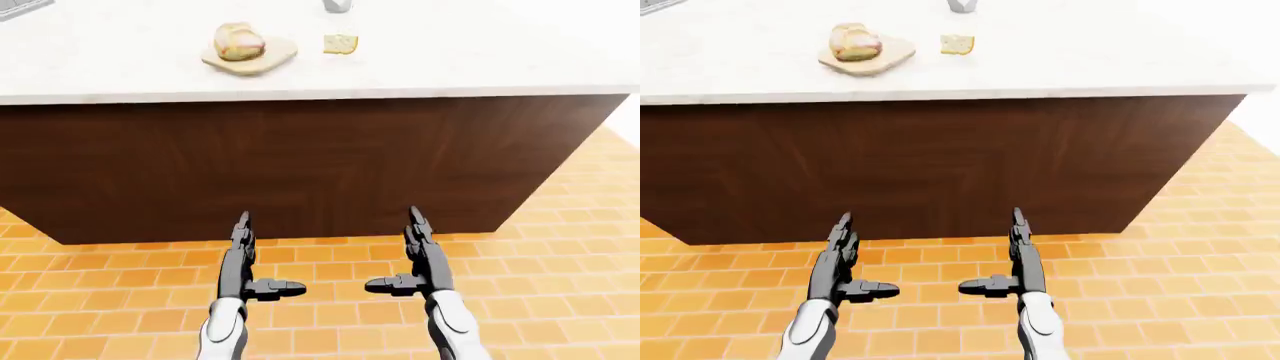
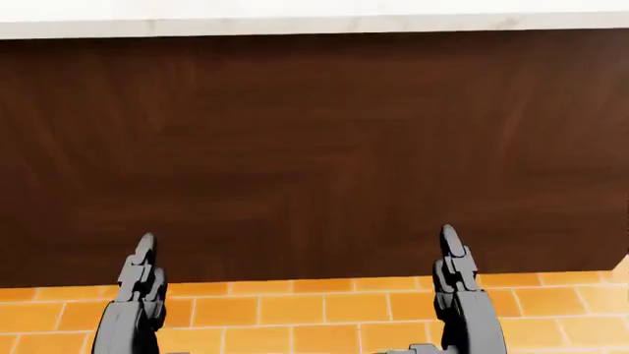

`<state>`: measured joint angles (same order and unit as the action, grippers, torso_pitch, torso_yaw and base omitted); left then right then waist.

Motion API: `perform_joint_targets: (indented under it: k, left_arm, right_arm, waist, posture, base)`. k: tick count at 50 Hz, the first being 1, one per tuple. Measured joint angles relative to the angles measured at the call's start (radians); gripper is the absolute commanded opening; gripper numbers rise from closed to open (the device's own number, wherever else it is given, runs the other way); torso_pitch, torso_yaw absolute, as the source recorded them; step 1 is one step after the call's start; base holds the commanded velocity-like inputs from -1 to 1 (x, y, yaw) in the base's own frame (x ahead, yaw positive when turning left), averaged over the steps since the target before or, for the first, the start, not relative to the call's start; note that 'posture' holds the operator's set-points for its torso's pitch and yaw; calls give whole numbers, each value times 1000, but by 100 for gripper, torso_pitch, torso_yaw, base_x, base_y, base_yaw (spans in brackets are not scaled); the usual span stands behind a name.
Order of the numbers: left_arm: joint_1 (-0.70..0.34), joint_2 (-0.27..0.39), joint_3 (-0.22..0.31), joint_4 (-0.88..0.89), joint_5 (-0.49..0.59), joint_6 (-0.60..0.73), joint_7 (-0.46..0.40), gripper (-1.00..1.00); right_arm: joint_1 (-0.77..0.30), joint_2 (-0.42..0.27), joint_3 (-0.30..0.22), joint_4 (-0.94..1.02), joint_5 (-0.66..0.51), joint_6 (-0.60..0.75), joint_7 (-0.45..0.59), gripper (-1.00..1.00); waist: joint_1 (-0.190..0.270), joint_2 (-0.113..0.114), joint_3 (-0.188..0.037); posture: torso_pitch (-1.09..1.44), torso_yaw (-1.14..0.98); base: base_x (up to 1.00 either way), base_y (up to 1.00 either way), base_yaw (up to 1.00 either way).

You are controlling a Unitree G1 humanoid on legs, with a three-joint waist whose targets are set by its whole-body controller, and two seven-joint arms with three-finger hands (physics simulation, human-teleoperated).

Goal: Pick up the wedge of cheese and place it on the slice of bread to prepare a simple cheese on bread dish.

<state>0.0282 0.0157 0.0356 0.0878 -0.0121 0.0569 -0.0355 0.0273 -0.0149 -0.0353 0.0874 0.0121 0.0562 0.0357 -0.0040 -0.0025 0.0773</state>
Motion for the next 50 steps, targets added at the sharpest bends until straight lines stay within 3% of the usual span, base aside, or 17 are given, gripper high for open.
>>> perform_joint_targets:
  k: [1,3,5,8,19,23,28,32,34,36,37,40,46,50]
  left_arm:
    - [-6,2,4,-3,-2,-10,-1,100]
    - [-41,5,10,0,-2,-58,3,100]
    - [-41,4,8,7,3,-83,10,100]
    - [-25,3,5,15,5,-70,13,100]
    - [-33,11,23,-7,14,-68,34,100]
    - [-32,7,21,-10,8,-60,31,100]
    - [-34,8,22,-9,2,-58,29,100]
    - [-34,5,20,-18,1,-60,30,100]
    - [-35,4,15,-17,0,-59,30,100]
    - [-36,5,15,-15,0,-59,30,100]
    - [-33,14,26,-6,0,-58,32,100]
    - [-26,18,45,-2,0,-47,41,100]
    - [-33,12,28,-15,2,-58,42,100]
    - [-28,11,23,-3,4,-52,39,100]
  right_arm:
    - [-7,2,0,-10,-6,-1,-10,100]
    - [-29,6,3,-60,-20,-16,-36,100]
    - [-22,13,20,-93,-24,-29,-43,100]
    - [7,14,32,-128,-19,-4,-38,100]
    - [68,15,55,-256,-54,30,-31,100]
    - [68,11,45,-251,-58,27,-31,100]
    - [69,10,40,-233,-59,28,-34,100]
    - [67,9,42,-250,-58,17,-31,100]
    - [67,8,37,-244,-57,14,-32,100]
    - [66,9,35,-243,-57,15,-33,100]
    - [63,18,45,-231,-58,17,-32,100]
    - [75,22,64,-212,-56,27,-25,100]
    - [61,18,48,-240,-51,18,-26,100]
    - [63,19,52,-245,-48,13,-27,100]
  waist:
    - [-2,-4,-10]
    - [8,-2,-60]
    - [9,-8,-40]
    - [10,-7,-54]
    - [7,-3,-69]
    - [-2,8,-65]
    - [-11,-32,-62]
    - [-18,5,-45]
    - [-20,37,-42]
    - [-15,86,-52]
    - [-8,77,-52]
    - [5,99,-49]
    - [3,46,-64]
    - [13,37,-64]
  posture:
    - [0,0]
    - [0,0]
    - [0,0]
    - [0,0]
    - [0,0]
    - [0,0]
    - [0,0]
    - [0,0]
    - [0,0]
    - [0,0]
    - [0,0]
    - [0,0]
    - [0,0]
    - [0,0]
  base:
    - [0,0,0]
    - [0,0,0]
    - [0,0,0]
    - [0,0,0]
    - [0,1,0]
    - [0,30,0]
    - [0,61,0]
    - [0,71,0]
    - [0,73,0]
    - [0,72,0]
    - [0,39,0]
    - [0,6,0]
    - [0,0,0]
    - [0,0,0]
